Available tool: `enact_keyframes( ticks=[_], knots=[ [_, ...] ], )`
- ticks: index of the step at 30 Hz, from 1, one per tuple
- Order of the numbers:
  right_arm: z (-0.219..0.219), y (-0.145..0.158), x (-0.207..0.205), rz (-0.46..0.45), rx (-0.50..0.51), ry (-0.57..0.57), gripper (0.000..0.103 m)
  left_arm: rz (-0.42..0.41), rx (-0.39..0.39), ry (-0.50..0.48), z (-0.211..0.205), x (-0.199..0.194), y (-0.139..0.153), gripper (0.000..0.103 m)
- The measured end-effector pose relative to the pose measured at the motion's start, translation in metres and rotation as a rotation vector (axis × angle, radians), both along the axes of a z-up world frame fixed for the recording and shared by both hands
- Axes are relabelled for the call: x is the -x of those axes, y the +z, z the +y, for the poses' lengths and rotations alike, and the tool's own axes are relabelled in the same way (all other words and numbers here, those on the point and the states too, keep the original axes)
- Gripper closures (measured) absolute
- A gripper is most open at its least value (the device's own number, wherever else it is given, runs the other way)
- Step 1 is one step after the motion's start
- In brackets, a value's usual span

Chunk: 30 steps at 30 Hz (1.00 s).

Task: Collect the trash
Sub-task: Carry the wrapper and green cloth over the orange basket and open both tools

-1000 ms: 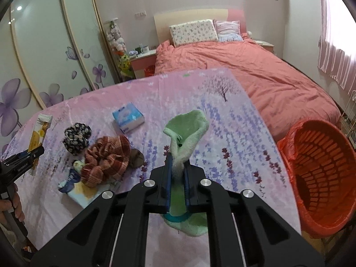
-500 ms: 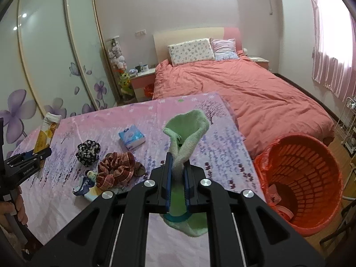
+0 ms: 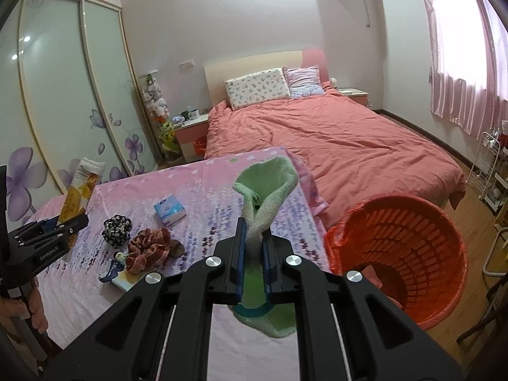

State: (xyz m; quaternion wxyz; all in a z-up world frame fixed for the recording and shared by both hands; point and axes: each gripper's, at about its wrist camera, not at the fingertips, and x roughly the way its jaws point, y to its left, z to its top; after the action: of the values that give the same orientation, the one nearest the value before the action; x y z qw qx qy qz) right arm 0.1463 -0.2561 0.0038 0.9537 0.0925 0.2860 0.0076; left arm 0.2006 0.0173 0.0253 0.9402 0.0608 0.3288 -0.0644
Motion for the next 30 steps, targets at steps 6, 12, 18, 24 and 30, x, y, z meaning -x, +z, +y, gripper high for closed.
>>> enact_keyframes(
  ticks=[6,12,18,24,30],
  knots=[
    [-0.023,0.001,0.007,-0.009,-0.009,-0.041,0.094,0.003,0.013,-0.072,-0.044,0.003,0.001,0.064],
    [-0.052,-0.002,0.015,-0.012,-0.025,-0.092,0.094,0.014,0.027,-0.147,-0.091,0.005,-0.001,0.064],
    [-0.079,-0.007,0.019,-0.008,-0.032,-0.142,0.094,0.027,0.031,-0.214,-0.132,0.009,-0.006,0.064],
    [-0.102,-0.015,0.020,0.002,-0.049,-0.184,0.094,0.054,0.045,-0.281,-0.173,0.009,-0.015,0.064],
    [-0.126,-0.024,0.017,0.016,-0.073,-0.226,0.094,0.078,0.051,-0.353,-0.215,0.009,-0.028,0.064]
  ],
)
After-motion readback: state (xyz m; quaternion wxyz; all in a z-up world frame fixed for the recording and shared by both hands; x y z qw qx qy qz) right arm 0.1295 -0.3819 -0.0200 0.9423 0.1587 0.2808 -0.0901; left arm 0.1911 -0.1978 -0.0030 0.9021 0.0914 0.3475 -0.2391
